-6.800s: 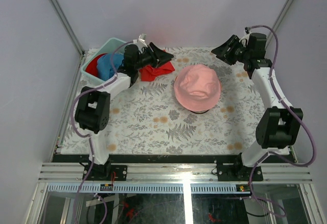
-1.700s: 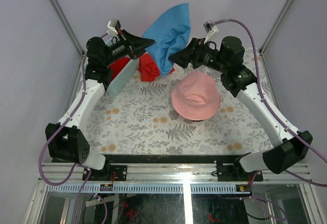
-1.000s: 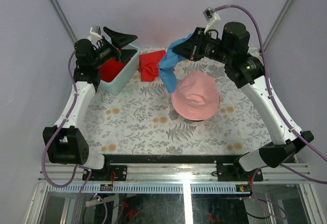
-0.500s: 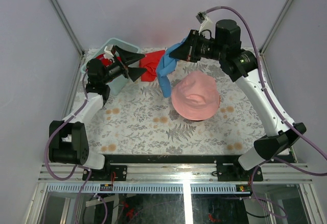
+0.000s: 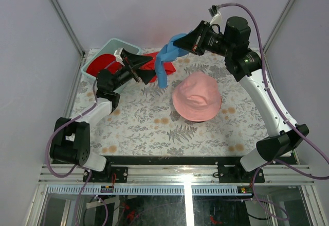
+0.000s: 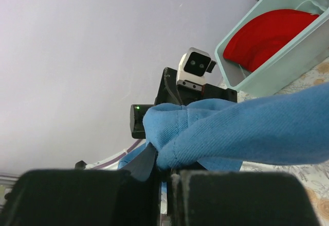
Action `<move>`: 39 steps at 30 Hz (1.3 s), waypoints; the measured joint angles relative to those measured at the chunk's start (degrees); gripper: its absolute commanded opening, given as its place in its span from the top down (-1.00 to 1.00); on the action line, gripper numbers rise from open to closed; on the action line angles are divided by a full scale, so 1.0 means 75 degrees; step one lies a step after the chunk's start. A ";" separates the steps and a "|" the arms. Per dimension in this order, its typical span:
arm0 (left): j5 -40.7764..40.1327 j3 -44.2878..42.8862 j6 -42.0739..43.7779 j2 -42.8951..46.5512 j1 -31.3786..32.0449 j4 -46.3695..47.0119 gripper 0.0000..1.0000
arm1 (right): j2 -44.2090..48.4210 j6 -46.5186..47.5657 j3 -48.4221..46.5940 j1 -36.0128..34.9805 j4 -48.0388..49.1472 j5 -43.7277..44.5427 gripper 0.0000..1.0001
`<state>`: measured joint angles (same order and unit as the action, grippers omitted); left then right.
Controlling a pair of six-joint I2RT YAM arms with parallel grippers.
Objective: Stack the hats
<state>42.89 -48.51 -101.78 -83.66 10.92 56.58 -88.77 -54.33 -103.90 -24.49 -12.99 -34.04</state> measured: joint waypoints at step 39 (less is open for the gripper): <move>-0.0638 -0.0656 -0.0731 -0.0353 0.0286 0.0921 0.07 | 0.0178 -0.0388 0.1029 0.0455 0.0385 -0.0411 1.00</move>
<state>38.11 -53.43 -107.26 -86.30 13.06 63.48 -87.44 -57.23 -96.18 -21.08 -10.11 -37.12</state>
